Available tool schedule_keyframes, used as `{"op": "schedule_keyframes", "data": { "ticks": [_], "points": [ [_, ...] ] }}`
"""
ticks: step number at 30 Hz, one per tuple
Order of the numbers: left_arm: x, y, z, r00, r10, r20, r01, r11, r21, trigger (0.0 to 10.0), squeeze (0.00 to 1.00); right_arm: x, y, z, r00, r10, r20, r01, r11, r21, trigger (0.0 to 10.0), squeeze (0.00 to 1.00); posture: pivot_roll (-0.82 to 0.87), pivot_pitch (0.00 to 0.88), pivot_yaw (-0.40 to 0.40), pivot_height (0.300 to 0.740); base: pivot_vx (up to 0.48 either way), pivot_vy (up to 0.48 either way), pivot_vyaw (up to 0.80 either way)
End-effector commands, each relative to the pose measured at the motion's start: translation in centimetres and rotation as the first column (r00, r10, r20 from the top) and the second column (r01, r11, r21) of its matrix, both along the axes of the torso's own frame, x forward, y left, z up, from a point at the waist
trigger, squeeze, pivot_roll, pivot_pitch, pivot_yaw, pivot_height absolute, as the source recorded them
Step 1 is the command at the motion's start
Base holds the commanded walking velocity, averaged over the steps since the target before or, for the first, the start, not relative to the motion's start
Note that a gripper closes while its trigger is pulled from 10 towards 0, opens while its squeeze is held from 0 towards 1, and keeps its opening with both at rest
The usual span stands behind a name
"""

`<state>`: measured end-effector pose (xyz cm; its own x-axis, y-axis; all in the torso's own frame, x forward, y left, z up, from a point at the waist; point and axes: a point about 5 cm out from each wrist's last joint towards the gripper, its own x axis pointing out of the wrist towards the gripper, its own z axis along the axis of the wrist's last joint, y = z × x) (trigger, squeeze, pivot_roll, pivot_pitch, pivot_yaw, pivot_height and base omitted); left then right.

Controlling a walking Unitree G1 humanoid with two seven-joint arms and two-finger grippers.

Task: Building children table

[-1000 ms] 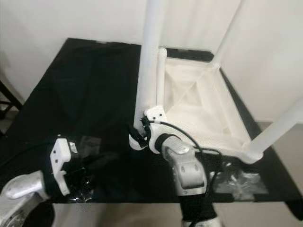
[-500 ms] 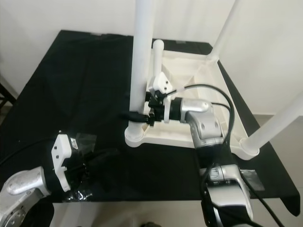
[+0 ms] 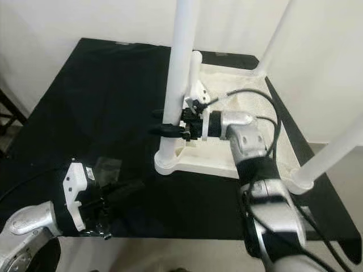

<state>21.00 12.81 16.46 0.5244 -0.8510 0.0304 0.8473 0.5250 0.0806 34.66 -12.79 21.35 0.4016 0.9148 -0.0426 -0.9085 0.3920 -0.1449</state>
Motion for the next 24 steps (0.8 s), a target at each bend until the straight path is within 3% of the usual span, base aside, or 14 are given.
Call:
{"op": "schedule_keyframes", "data": {
  "ticks": [1, 2, 3, 4, 5, 6, 8, 15, 16, 17, 18, 20, 22, 24],
  "points": [
    [-0.2, -0.3, -0.2, 1.000, -0.015, -0.005, 0.015, 1.000, -0.004, 10.0, 0.00, -0.1, 0.2, -3.2, 0.978, -0.196, -0.066, 0.187, 0.975, -0.120, 0.0, 0.00, 0.02, 0.094, -0.155, 0.740, 0.000, 0.000, 0.00],
    [-0.2, -0.2, -0.1, 1.000, -0.015, -0.003, 0.015, 1.000, -0.004, 10.0, 0.00, -0.7, 0.7, -4.6, 0.867, -0.491, -0.091, 0.484, 0.871, -0.084, 0.0, 0.00, 0.01, 0.109, -0.147, 0.740, 0.000, 0.000, 0.00],
    [-0.2, -0.2, -0.1, 1.000, -0.015, -0.003, 0.015, 1.000, -0.004, 10.0, 0.00, -0.7, 0.7, -4.6, 0.867, -0.491, -0.091, 0.484, 0.871, -0.084, 0.0, 0.00, 0.01, 0.109, -0.147, 0.740, 0.000, 0.000, 0.00],
    [-0.2, -0.2, 0.0, 1.000, -0.015, -0.003, 0.015, 1.000, -0.005, 10.0, 0.00, -2.5, 1.4, -6.0, 0.809, -0.575, -0.122, 0.567, 0.818, -0.098, 0.0, 0.00, 0.00, 0.119, -0.131, 0.740, 0.000, 0.000, 0.00],
    [-0.2, -0.2, 0.0, 1.000, -0.015, -0.003, 0.015, 1.000, -0.005, 10.0, 0.00, -2.5, 1.4, -6.0, 0.809, -0.575, -0.122, 0.567, 0.818, -0.098, 0.0, 0.00, 0.00, 0.119, -0.131, 0.740, 0.000, 0.000, 0.00],
    [-0.2, -0.1, 0.0, 1.000, -0.015, -0.003, 0.015, 1.000, -0.005, 10.0, 0.00, -3.9, 2.1, -6.6, 0.773, -0.619, -0.143, 0.611, 0.786, -0.095, 0.0, 0.00, 0.00, 0.119, -0.131, 0.740, 0.000, 0.000, 0.00],
    [-0.2, -0.3, 0.0, 0.999, -0.031, -0.012, 0.031, 0.999, -0.012, 10.0, 0.00, -4.4, 3.1, -5.9, 0.830, -0.551, -0.087, 0.544, 0.834, -0.092, 0.0, 0.00, -0.02, 0.112, -0.119, 0.740, 0.000, 0.000, 0.00],
    [-0.2, -0.5, 0.2, 0.999, -0.041, -0.009, 0.040, 0.999, -0.015, 10.0, 0.00, -4.6, 3.6, -5.8, 0.863, -0.499, -0.076, 0.489, 0.864, -0.119, 0.0, 0.00, -0.02, 0.123, -0.140, 0.740, 0.000, 0.000, 0.00],
    [-0.2, -0.5, 0.2, 1.000, -0.031, -0.004, 0.031, 0.999, -0.018, 10.0, 0.00, -4.6, 3.8, -5.6, 0.871, -0.483, -0.094, 0.471, 0.873, -0.128, 10.0, 0.00, -0.02, 0.123, -0.142, 0.740, 0.000, 0.000, 0.00],
    [-0.2, -0.5, 0.3, 1.000, -0.023, 0.001, 0.023, 1.000, -0.020, 10.0, 0.00, -4.3, 3.7, -5.2, 0.882, -0.459, -0.102, 0.447, 0.886, -0.122, 10.0, 0.73, -0.02, 0.123, -0.146, 0.740, 0.000, 0.000, 0.00],
    [-0.2, -0.5, 0.3, 1.000, -0.019, 0.003, 0.019, 1.000, -0.021, 10.0, 0.00, -4.1, 3.7, -4.7, 0.897, -0.421, -0.135, 0.409, 0.906, -0.109, 10.0, 1.00, -0.02, 0.123, -0.147, 0.740, 0.000, 0.000, 0.00],
    [-0.1, -0.5, 0.3, 1.000, -0.017, 0.004, 0.018, 1.000, -0.023, 10.0, 0.00, -3.9, 3.7, -4.2, 0.914, -0.375, -0.152, 0.364, 0.926, -0.095, 10.0, 1.00, -0.02, 0.122, -0.148, 0.740, 0.000, 0.000, 0.00],
    [-0.1, -0.6, 0.4, 1.000, -0.021, 0.004, 0.021, 0.999, -0.024, 10.0, 0.00, -3.6, 3.6, -2.7, 0.970, -0.216, -0.115, 0.212, 0.976, -0.049, 10.0, 1.00, -0.02, 0.119, -0.148, 0.740, 0.000, 0.000, 0.00],
    [-0.1, -0.6, 0.4, 1.000, -0.021, 0.004, 0.021, 0.999, -0.024, 10.0, 0.00, -3.6, 3.6, -2.7, 0.970, -0.216, -0.115, 0.212, 0.976, -0.049, 10.0, 1.00, -0.02, 0.119, -0.148, 0.740, 0.000, 0.000, 0.00]
  ]
}}
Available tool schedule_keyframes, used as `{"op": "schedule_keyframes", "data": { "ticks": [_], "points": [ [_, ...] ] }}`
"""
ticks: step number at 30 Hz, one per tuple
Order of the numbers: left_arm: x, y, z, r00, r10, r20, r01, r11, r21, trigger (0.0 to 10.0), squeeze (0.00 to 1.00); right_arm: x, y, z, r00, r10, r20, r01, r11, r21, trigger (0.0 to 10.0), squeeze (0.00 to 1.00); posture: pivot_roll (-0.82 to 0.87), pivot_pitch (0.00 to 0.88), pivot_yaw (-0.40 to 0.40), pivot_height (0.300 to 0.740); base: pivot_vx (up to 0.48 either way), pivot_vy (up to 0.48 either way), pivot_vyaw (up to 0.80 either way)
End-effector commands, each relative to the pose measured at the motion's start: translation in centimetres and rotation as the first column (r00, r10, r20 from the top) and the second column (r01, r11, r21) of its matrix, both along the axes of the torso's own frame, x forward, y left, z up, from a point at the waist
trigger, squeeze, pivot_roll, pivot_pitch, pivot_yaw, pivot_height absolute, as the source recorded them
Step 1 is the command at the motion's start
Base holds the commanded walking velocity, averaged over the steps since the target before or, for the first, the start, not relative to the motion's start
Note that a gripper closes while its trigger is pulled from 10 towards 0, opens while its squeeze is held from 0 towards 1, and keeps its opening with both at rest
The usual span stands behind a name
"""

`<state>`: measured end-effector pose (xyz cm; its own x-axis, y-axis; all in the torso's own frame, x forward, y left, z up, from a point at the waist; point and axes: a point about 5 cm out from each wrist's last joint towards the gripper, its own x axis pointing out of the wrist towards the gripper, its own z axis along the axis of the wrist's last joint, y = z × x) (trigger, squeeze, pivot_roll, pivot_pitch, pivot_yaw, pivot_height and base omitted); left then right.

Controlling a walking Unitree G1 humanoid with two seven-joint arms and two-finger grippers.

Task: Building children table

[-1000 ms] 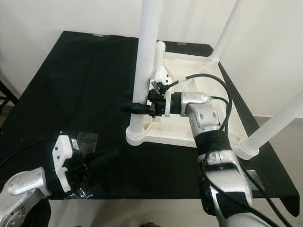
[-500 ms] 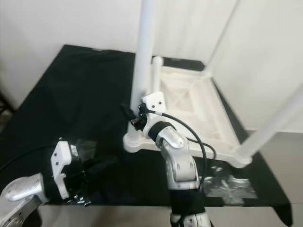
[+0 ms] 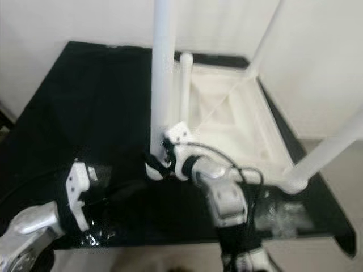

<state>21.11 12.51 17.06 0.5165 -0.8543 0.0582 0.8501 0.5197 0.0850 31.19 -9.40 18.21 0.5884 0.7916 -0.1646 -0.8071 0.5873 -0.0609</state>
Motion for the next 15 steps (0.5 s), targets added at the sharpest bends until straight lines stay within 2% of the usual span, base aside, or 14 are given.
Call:
{"op": "schedule_keyframes", "data": {
  "ticks": [1, 3, 4, 5, 6, 7, 13, 14, 15],
  "points": [
    [-0.2, -0.4, -0.2, 1.000, -0.015, -0.015, 0.015, 1.000, -0.002, 10.0, 0.00, 0.1, 0.0, 1.2, 0.993, 0.099, 0.059, -0.101, 0.994, 0.032, 10.0, 1.00, -0.01, 0.119, -0.149, 0.740, 0.000, 0.000, 0.00],
    [-0.1, -0.4, -0.2, 1.000, -0.016, -0.014, 0.016, 1.000, -0.004, 10.0, 0.00, 0.7, -0.4, 2.3, 0.969, 0.227, 0.095, -0.232, 0.972, 0.046, 10.0, 1.00, -0.01, 0.118, -0.145, 0.740, 0.000, 0.000, 0.00],
    [-0.1, -0.4, -0.2, 1.000, -0.016, -0.014, 0.016, 1.000, -0.004, 10.0, 0.00, 0.7, -0.4, 2.3, 0.969, 0.227, 0.095, -0.232, 0.972, 0.046, 10.0, 1.00, -0.01, 0.118, -0.145, 0.740, 0.000, 0.000, 0.00],
    [-0.1, -0.4, -0.2, 1.000, -0.017, -0.014, 0.017, 1.000, -0.004, 10.0, 0.00, 1.2, -0.6, 2.7, 0.957, 0.275, 0.093, -0.282, 0.957, 0.062, 10.0, 0.85, -0.01, 0.118, -0.145, 0.740, 0.000, 0.000, 0.00],
    [-0.1, -0.4, -0.2, 1.000, -0.017, -0.014, 0.017, 1.000, -0.004, 10.0, 0.00, 1.2, -0.6, 2.7, 0.957, 0.275, 0.093, -0.282, 0.957, 0.062, 10.0, 0.85, -0.01, 0.118, -0.145, 0.740, 0.000, 0.000, 0.00],
    [-0.2, -0.4, -0.2, 1.000, -0.018, -0.015, 0.018, 1.000, -0.005, 10.0, 0.00, 1.8, -0.7, 3.1, 0.935, 0.344, 0.088, -0.350, 0.935, 0.063, 10.0, 0.00, 0.00, 0.117, -0.147, 0.740, 0.000, 0.000, 0.00],
    [-0.3, -0.4, -0.1, 1.000, -0.019, -0.017, 0.018, 1.000, -0.007, 10.0, 0.00, 3.3, -0.6, 3.6, 0.897, 0.439, 0.047, -0.441, 0.894, 0.083, 10.0, 0.00, 0.01, 0.120, -0.147, 0.740, 0.000, 0.000, 0.00],
    [-0.4, -0.5, -0.1, 1.000, -0.018, -0.018, 0.018, 1.000, -0.007, 10.0, 0.00, 3.6, -0.5, 3.6, 0.893, 0.448, 0.030, -0.449, 0.888, 0.098, 1.5, 0.00, 0.01, 0.120, -0.148, 0.740, 0.000, 0.000, 0.00],
    [-0.4, -0.5, -0.1, 1.000, -0.018, -0.019, 0.018, 1.000, -0.008, 10.0, 0.00, 3.8, -0.6, 3.5, 0.886, 0.464, 0.015, -0.462, 0.880, 0.111, 0.0, 0.00, 0.02, 0.123, -0.146, 0.740, 0.000, 0.000, 0.00]
  ]
}}
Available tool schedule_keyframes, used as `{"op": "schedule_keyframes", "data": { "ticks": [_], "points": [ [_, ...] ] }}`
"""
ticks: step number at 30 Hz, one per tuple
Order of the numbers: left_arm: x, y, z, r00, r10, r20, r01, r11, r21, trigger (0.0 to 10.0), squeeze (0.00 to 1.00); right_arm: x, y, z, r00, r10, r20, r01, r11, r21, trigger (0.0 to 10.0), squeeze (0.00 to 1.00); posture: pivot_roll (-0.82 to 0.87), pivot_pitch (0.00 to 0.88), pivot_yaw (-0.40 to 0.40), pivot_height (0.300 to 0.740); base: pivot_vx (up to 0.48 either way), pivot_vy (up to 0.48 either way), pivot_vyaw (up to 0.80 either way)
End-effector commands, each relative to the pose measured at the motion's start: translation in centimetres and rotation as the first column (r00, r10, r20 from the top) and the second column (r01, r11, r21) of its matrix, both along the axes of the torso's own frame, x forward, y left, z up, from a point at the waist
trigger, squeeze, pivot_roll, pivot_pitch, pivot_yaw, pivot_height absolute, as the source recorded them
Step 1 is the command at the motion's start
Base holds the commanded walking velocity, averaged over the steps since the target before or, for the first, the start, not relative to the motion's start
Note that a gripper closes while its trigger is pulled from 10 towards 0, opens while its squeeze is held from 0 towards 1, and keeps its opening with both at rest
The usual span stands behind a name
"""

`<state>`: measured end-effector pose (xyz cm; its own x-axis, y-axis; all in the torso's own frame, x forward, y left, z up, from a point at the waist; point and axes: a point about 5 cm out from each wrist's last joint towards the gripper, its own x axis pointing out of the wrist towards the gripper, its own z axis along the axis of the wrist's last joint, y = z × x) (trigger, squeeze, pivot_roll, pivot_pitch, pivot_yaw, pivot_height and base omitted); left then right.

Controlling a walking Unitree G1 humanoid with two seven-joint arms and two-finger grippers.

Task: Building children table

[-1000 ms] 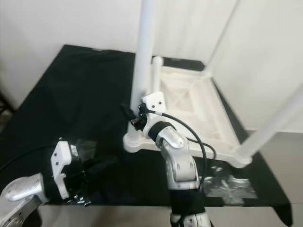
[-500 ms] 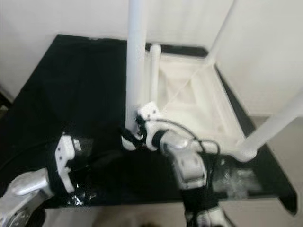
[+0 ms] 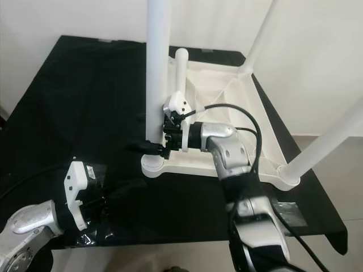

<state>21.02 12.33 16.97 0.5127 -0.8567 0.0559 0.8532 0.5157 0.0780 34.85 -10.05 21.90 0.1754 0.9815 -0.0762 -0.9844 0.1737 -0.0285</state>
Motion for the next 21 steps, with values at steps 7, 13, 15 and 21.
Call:
{"op": "schedule_keyframes", "data": {
  "ticks": [7, 13, 15, 21],
  "points": [
    [-0.4, -0.3, 0.0, 1.000, -0.018, -0.015, 0.018, 1.000, -0.009, 10.0, 0.00, -0.1, -0.8, -0.6, 0.999, 0.031, -0.026, -0.030, 0.999, 0.023, 0.0, 0.00, 0.01, 0.130, -0.139, 0.740, 0.000, 0.000, 0.00],
    [-0.4, -0.2, 0.0, 1.000, -0.024, -0.020, 0.024, 1.000, -0.007, 10.0, 0.00, -0.4, -2.8, -1.2, 0.988, -0.148, 0.047, 0.149, 0.989, -0.005, 0.0, 0.00, 0.00, 0.138, -0.135, 0.740, 0.000, 0.000, 0.00],
    [-0.4, 0.0, 0.0, 1.000, -0.022, -0.020, 0.022, 1.000, -0.005, 10.0, 0.00, -0.6, -3.4, -1.6, 0.948, -0.313, 0.052, 0.315, 0.949, -0.027, 0.0, 0.00, -0.01, 0.141, -0.137, 0.740, 0.000, 0.000, 0.00],
    [-0.3, 0.2, 0.1, 1.000, -0.019, -0.019, 0.019, 1.000, -0.002, 10.0, 0.00, -2.2, -2.3, -4.6, 0.687, -0.726, -0.011, 0.724, 0.686, -0.076, 0.0, 0.00, -0.01, 0.154, -0.135, 0.740, 0.000, 0.000, 0.00]
  ]
}}
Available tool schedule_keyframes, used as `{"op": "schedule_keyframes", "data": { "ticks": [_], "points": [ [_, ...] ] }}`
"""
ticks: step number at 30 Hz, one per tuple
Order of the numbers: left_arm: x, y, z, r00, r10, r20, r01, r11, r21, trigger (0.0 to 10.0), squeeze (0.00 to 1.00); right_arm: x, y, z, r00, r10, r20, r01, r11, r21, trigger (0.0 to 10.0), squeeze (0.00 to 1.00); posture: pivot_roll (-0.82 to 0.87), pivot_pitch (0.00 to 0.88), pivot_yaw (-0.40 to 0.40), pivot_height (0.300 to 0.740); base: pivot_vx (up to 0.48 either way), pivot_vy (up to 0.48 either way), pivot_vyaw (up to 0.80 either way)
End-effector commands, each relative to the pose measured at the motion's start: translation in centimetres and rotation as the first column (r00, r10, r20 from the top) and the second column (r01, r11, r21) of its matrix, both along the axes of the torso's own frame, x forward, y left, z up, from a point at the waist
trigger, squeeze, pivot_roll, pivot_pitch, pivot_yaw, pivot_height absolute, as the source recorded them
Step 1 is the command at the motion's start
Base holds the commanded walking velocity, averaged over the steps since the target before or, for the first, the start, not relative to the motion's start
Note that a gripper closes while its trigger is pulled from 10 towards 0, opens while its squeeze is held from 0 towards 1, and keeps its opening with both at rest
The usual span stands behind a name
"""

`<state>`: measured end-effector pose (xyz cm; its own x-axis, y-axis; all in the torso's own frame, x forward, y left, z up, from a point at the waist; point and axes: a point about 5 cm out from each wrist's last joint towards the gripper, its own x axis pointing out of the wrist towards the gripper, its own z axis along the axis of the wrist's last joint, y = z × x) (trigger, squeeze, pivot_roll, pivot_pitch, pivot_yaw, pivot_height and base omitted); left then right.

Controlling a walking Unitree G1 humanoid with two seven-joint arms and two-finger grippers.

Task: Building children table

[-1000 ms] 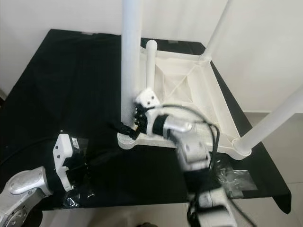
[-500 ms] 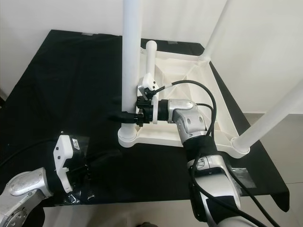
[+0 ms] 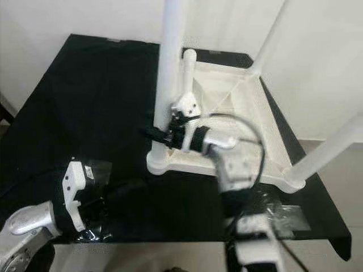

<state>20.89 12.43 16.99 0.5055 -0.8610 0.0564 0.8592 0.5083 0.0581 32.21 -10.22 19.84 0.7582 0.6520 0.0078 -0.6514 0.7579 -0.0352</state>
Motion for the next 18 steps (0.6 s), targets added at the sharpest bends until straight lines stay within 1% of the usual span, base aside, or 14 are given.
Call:
{"op": "schedule_keyframes", "data": {
  "ticks": [1, 2, 3, 4, 6, 8, 10, 12, 13, 14, 15, 16, 17, 18],
  "points": [
    [-0.1, 0.2, 0.0, 1.000, -0.008, -0.003, 0.008, 1.000, 0.013, 10.0, 0.00, -1.7, -0.3, -3.9, 0.973, -0.187, -0.132, 0.171, 0.978, -0.118, 0.0, 0.00, -0.01, 0.135, -0.119, 0.740, 0.000, 0.000, 0.00],
    [-0.1, 0.2, 0.0, 1.000, -0.008, -0.003, 0.008, 1.000, 0.013, 10.0, 0.00, -1.7, -0.3, -3.9, 0.973, -0.187, -0.132, 0.171, 0.978, -0.118, 0.0, 0.00, -0.01, 0.135, -0.119, 0.740, 0.000, 0.000, 0.00],
    [-0.1, 0.2, 0.0, 1.000, -0.007, -0.004, 0.007, 1.000, 0.014, 10.0, 0.00, -2.2, 0.4, -4.1, 0.978, -0.166, -0.127, 0.150, 0.981, -0.127, 0.0, 0.00, -0.01, 0.131, -0.118, 0.740, 0.000, 0.000, 0.00],
    [0.0, 0.2, -0.1, 1.000, -0.010, -0.006, 0.010, 1.000, 0.015, 10.0, 0.00, -1.9, 0.6, -3.9, 0.984, -0.150, -0.096, 0.137, 0.981, -0.136, 0.0, 0.00, -0.01, 0.129, -0.125, 0.740, 0.000, 0.000, 0.00],
    [0.0, 0.2, -0.1, 1.000, -0.012, -0.008, 0.012, 1.000, 0.015, 10.0, 0.00, -1.8, 0.6, -3.8, 0.985, -0.149, -0.087, 0.136, 0.982, -0.134, 0.0, 0.00, -0.01, 0.129, -0.125, 0.740, 0.000, 0.000, 0.00],
    [0.0, 0.1, -0.1, 1.000, -0.017, -0.009, 0.017, 1.000, 0.014, 10.0, 0.00, -1.8, 0.8, -3.8, 0.987, -0.133, -0.089, 0.120, 0.982, -0.143, 0.0, 0.00, -0.01, 0.123, -0.132, 0.740, 0.000, 0.000, 0.00],
    [0.0, 0.2, -0.1, 1.000, -0.006, -0.003, 0.006, 1.000, 0.013, 10.0, 0.00, -1.9, 1.3, -3.8, 0.991, -0.084, -0.104, 0.068, 0.986, -0.154, 0.0, 0.00, 0.00, 0.121, -0.136, 0.740, 0.000, 0.000, 0.00],
    [0.0, 0.2, -0.1, 1.000, -0.002, -0.002, 0.002, 1.000, 0.013, 10.0, 0.00, -2.0, 1.4, -3.8, 0.990, -0.083, -0.110, 0.065, 0.985, -0.157, 0.0, 0.00, 0.00, 0.121, -0.136, 0.740, 0.000, 0.000, 0.00],
    [0.0, 0.2, -0.1, 1.000, 0.007, 0.001, -0.007, 1.000, 0.010, 10.0, 0.00, -1.6, 1.5, -3.3, 0.990, -0.043, -0.134, 0.024, 0.990, -0.138, 10.0, 0.00, 0.00, 0.116, -0.136, 0.740, 0.000, 0.000, 0.00],
    [0.1, 0.1, -0.1, 1.000, 0.007, 0.001, -0.007, 1.000, 0.009, 10.0, 0.00, -1.3, 1.5, -2.7, 0.990, 0.001, -0.140, -0.018, 0.992, -0.125, 10.0, 1.00, 0.00, 0.116, -0.136, 0.740, 0.000, 0.000, 0.00],
    [0.1, 0.1, -0.1, 1.000, 0.007, 0.001, -0.007, 1.000, 0.009, 10.0, 0.00, -1.3, 1.5, -2.7, 0.990, 0.001, -0.140, -0.018, 0.992, -0.125, 10.0, 1.00, 0.00, 0.116, -0.136, 0.740, 0.000, 0.000, 0.00],
    [0.1, 0.1, -0.1, 1.000, 0.007, 0.001, -0.007, 1.000, 0.008, 10.0, 0.00, -1.1, 1.5, -2.3, 0.989, 0.031, -0.142, -0.048, 0.992, -0.116, 10.0, 1.00, 0.00, 0.116, -0.136, 0.740, 0.000, 0.000, 0.00],
    [0.1, 0.0, -0.1, 1.000, 0.002, -0.002, -0.002, 1.000, 0.007, 10.0, 0.00, -1.1, 1.7, -1.6, 0.979, 0.148, -0.138, -0.164, 0.981, -0.108, 10.0, 1.00, 0.00, 0.107, -0.128, 0.740, 0.000, 0.000, 0.00],
    [0.1, 0.0, -0.2, 1.000, 0.001, -0.003, -0.001, 1.000, 0.007, 10.0, 0.00, -1.2, 1.8, -1.5, 0.975, 0.174, -0.136, -0.189, 0.976, -0.108, 10.0, 1.00, 0.00, 0.107, -0.128, 0.740, 0.000, 0.000, 0.00]
  ]
}}
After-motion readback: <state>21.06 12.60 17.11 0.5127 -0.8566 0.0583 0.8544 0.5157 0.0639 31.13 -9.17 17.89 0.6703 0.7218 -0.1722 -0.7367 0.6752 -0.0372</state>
